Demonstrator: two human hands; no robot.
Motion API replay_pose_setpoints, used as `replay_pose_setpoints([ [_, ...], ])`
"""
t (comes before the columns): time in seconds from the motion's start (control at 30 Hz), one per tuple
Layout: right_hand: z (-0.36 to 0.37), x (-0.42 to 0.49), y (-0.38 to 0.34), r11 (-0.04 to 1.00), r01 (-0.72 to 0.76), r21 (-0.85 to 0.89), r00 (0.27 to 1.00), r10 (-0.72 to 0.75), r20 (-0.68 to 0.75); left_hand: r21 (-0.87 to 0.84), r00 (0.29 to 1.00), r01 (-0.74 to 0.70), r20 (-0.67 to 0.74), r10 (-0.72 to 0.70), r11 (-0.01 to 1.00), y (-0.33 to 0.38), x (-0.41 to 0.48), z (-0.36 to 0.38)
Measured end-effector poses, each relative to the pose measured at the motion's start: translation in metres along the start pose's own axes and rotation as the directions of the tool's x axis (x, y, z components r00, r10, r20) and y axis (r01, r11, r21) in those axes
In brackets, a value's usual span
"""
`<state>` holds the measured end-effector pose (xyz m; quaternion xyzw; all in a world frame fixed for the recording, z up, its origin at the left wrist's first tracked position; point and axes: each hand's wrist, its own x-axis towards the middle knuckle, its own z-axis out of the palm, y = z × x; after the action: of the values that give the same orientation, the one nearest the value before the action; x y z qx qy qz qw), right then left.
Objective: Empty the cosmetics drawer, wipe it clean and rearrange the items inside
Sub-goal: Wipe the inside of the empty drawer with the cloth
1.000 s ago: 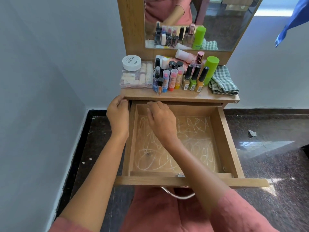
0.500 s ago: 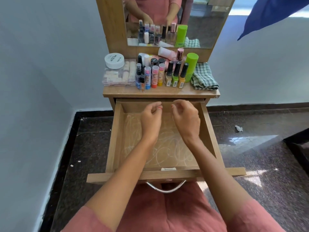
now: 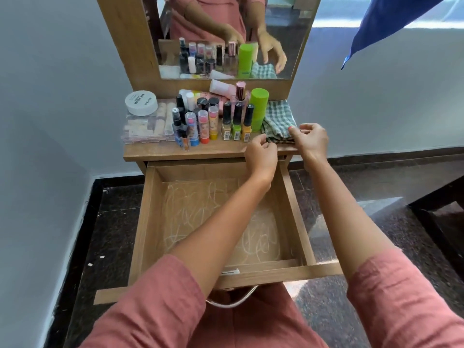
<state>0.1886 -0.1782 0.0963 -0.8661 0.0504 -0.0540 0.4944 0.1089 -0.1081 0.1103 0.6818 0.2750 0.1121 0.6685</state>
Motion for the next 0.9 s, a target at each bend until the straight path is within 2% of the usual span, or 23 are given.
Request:
replay_pose_setpoints([
  [0.23, 0.003, 0.008, -0.006, 0.980, 0.000, -0.198, 0.999, 0.010, 0.051, -0.014, 0.998, 0.048, -0.041, -0.049, 0.999, 0.009, 0.005, 0.012],
  [0.4, -0.002, 0.009, -0.010, 0.981, -0.044, -0.189, 0.996, 0.057, 0.066, -0.025, 0.998, 0.067, -0.011, -0.067, 0.997, 0.010, 0.004, 0.009],
  [0.53, -0.006, 0.001, -0.003, 0.983, 0.015, -0.181, 0.998, -0.004, 0.059, -0.051, 0.998, 0.070, 0.000, -0.070, 0.996, 0.006, -0.002, 0.005],
  [0.73, -0.022, -0.016, 0.010, 0.993, 0.077, -0.091, 0.994, -0.069, 0.091, -0.140, 0.991, 0.132, 0.003, -0.133, 0.981, -0.009, -0.015, 0.003],
  [0.9, -0.037, -0.046, 0.011, 0.958, -0.126, 0.257, 0.971, 0.066, 0.228, -0.229, 0.977, 0.202, -0.019, -0.212, 0.952, -0.023, -0.027, 0.000],
])
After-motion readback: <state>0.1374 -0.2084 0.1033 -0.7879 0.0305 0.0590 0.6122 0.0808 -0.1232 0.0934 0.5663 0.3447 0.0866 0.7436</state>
